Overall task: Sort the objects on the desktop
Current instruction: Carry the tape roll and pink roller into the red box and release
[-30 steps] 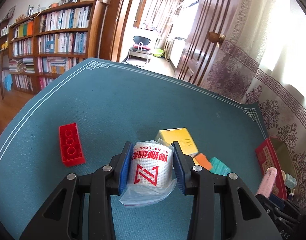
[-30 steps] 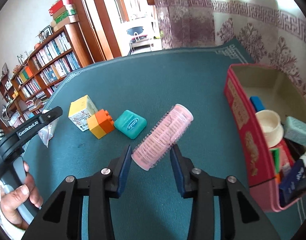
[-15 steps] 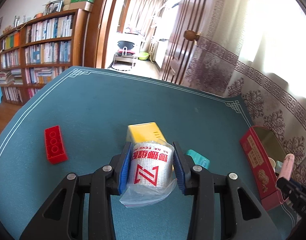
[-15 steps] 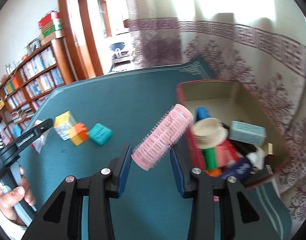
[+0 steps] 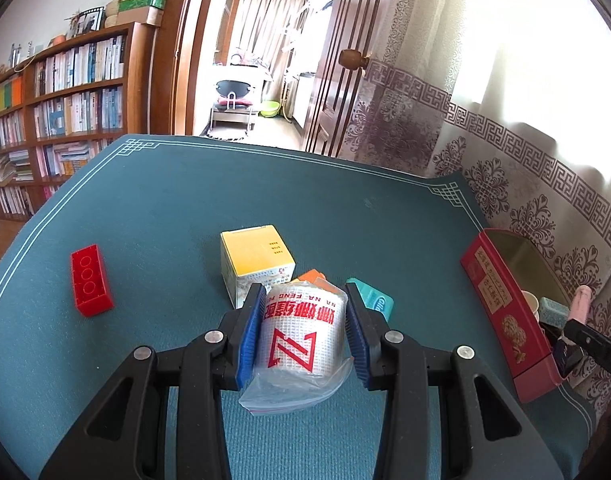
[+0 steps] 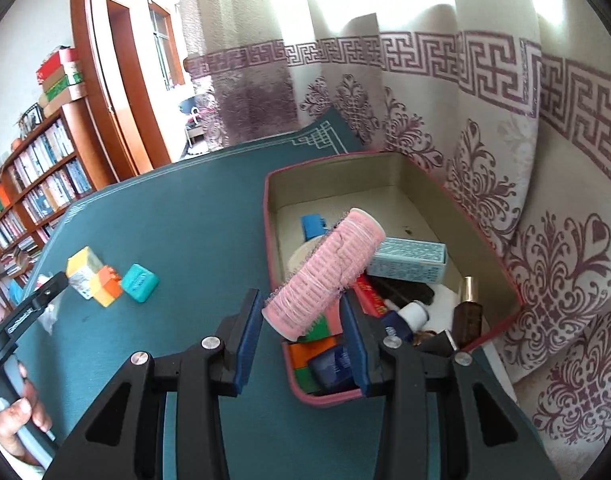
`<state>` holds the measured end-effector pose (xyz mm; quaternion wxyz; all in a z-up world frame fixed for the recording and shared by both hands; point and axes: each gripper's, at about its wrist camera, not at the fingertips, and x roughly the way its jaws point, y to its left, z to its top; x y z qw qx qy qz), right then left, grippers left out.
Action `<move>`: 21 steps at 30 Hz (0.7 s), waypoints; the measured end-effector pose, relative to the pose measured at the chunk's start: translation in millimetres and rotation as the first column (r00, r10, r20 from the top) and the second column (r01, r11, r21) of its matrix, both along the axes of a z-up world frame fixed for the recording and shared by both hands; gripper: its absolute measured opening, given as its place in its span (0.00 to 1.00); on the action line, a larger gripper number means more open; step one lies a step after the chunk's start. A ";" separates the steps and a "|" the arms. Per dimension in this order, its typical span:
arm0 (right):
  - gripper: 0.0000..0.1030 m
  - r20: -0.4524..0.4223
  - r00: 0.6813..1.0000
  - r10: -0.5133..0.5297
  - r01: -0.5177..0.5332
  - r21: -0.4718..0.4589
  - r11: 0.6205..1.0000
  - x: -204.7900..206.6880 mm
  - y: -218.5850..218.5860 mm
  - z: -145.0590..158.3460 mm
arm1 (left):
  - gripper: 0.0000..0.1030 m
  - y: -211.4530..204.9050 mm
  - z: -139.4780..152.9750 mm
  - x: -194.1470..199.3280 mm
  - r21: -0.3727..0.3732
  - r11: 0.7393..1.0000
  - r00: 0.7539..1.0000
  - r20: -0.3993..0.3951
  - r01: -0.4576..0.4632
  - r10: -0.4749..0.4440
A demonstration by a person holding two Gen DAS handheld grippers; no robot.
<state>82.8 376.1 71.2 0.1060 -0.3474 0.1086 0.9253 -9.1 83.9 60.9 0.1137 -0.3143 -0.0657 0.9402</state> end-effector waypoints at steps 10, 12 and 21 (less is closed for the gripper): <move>0.78 -0.029 0.998 -0.052 0.052 0.008 0.999 18.1 13.2 -0.5 | 0.40 6.9 -0.5 7.9 -0.002 1.000 1.000 0.004 0.031 -0.031; 0.78 -0.035 0.998 -0.046 0.047 0.023 0.999 23.9 13.1 1.2 | 0.40 11.0 0.8 10.8 0.003 0.999 0.999 0.011 0.051 -0.051; 0.78 -0.051 0.997 -0.055 0.056 0.012 0.998 48.0 20.9 -7.2 | 0.40 54.7 15.7 28.0 0.029 0.982 0.982 0.022 0.186 -0.187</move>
